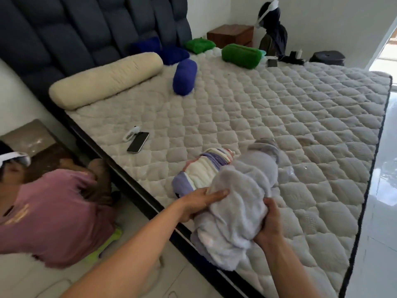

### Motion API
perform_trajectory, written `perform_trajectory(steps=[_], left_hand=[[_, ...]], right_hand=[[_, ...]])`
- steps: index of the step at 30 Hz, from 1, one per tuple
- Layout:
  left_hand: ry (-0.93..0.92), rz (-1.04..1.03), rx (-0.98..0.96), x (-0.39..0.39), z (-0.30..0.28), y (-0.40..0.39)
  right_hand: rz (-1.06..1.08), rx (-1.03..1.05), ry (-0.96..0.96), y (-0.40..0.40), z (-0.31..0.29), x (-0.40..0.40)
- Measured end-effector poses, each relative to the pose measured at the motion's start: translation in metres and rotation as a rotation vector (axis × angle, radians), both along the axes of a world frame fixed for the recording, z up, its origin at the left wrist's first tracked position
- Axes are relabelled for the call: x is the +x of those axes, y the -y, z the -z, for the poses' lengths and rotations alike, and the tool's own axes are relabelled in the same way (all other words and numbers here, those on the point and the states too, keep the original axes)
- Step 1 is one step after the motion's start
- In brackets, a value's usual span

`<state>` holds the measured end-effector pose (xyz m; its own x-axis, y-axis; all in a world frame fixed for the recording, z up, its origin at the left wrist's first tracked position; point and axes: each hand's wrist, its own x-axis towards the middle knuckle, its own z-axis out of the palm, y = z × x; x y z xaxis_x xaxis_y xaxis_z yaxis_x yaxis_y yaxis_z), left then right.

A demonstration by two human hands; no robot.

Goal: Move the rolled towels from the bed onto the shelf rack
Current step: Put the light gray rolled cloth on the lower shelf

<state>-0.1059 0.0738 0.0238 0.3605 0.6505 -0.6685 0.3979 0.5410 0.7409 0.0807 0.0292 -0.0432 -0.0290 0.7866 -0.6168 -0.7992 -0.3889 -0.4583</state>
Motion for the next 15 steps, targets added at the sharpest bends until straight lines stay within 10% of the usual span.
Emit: perform_trajectory(steps=[15], left_hand=[[-0.012,-1.128,0.292,-0.346,-0.03,0.304]], right_hand=[[-0.915,0.459,0.23,0.132,-0.076,-0.382]])
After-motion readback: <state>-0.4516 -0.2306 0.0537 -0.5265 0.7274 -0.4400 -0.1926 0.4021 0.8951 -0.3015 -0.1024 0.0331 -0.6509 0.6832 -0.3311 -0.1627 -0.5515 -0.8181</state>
